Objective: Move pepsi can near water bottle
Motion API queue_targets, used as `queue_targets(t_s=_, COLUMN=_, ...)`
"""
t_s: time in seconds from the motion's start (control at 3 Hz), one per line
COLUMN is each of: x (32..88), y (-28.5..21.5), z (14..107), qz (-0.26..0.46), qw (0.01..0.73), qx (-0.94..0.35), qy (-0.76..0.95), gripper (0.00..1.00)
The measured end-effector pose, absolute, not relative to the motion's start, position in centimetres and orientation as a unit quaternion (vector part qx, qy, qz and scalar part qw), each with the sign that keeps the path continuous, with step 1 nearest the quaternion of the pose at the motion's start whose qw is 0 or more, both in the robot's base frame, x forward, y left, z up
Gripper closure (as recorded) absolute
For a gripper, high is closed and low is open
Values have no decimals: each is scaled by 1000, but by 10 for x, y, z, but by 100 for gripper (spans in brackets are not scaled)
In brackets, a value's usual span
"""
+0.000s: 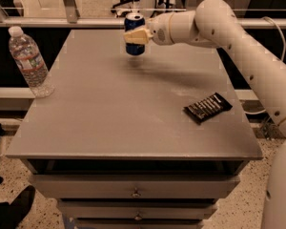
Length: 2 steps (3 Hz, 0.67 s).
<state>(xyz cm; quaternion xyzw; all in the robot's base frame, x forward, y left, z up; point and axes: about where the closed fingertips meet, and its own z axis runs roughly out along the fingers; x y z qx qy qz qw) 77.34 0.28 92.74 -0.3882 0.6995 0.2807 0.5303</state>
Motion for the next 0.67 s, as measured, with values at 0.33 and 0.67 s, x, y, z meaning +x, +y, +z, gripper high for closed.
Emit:
queue_targets(t_s=0.33, x=714, y=47, z=929, qz=336, qw=502, qx=-450, qy=658, gripper=100)
queue_targets(t_s=0.67, x=669, y=88, z=936, qz=375, qw=487, qx=-501, qy=609, gripper=100)
